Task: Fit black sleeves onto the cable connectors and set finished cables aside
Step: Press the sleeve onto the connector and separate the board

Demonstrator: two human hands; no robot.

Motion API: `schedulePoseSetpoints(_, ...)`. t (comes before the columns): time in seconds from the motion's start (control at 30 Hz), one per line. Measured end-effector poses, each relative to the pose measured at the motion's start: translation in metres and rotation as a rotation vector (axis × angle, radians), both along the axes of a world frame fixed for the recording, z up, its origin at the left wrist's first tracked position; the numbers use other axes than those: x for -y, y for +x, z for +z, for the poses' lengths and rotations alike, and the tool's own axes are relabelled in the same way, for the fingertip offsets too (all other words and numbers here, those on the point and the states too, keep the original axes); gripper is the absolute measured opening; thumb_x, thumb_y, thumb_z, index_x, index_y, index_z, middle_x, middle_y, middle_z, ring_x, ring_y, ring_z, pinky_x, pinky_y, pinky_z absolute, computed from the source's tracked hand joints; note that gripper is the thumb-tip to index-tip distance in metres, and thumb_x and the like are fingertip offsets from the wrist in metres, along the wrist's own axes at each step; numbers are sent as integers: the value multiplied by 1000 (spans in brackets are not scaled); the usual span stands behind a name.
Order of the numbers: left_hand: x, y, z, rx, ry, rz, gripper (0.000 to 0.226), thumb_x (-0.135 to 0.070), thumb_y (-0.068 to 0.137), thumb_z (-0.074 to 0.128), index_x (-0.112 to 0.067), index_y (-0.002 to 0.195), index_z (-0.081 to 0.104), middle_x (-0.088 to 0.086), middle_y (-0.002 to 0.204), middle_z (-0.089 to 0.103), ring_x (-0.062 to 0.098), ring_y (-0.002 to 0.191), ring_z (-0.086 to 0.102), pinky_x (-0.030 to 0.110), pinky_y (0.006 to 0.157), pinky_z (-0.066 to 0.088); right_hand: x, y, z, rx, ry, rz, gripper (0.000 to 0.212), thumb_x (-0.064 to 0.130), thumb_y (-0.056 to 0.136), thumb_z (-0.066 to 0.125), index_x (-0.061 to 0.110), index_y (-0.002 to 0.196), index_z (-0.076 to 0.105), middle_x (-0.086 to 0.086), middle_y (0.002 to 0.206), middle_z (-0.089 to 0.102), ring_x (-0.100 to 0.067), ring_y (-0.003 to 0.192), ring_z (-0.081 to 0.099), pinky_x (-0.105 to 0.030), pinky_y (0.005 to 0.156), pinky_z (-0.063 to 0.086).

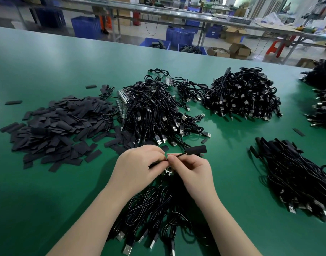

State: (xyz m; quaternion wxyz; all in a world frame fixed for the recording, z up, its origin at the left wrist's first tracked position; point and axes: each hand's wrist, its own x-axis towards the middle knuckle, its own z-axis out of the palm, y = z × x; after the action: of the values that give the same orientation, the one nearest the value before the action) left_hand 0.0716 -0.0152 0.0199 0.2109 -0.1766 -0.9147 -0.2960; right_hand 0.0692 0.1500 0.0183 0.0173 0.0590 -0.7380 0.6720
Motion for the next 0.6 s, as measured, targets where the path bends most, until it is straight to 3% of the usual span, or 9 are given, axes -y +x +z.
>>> schedulePoseSetpoints(0.17,11,-7,4,274,369,-63,29,-53,90,42,-46,102,68,-25,106,66,2,100,63,23,83,52,-4,-2,2,14,-110,-17,22,9,90,69,21,75,79,4,90,77,-7,77,71,-15,70,52)
schedulePoseSetpoints(0.33,16,-11,-4,387,440,-43,48,-65,93,28,-47,94,72,17,88,71,24,83,67,39,85,51,-4,3,6,18,-196,171,18,10,89,68,21,80,80,-3,97,77,-21,90,74,-24,80,56)
schedulePoseSetpoints(0.47,19,-17,-5,445,454,-17,46,-67,85,40,-37,80,74,1,71,69,19,69,65,43,70,50,3,12,11,70,-355,323,14,20,86,67,22,88,81,-3,93,77,-16,86,74,-23,79,56)
schedulePoseSetpoints(0.53,20,-17,-9,433,419,19,38,-67,79,48,-38,76,71,2,64,64,18,58,56,45,62,50,4,12,18,137,-501,266,16,20,90,66,24,85,81,-3,87,77,-14,77,73,-24,72,57)
schedulePoseSetpoints(0.6,19,-16,-12,416,370,60,31,-64,75,50,-41,79,70,-13,71,68,1,62,58,35,62,51,-7,8,30,159,-564,146,21,24,91,62,25,80,80,-2,78,75,-14,71,72,-22,64,57)
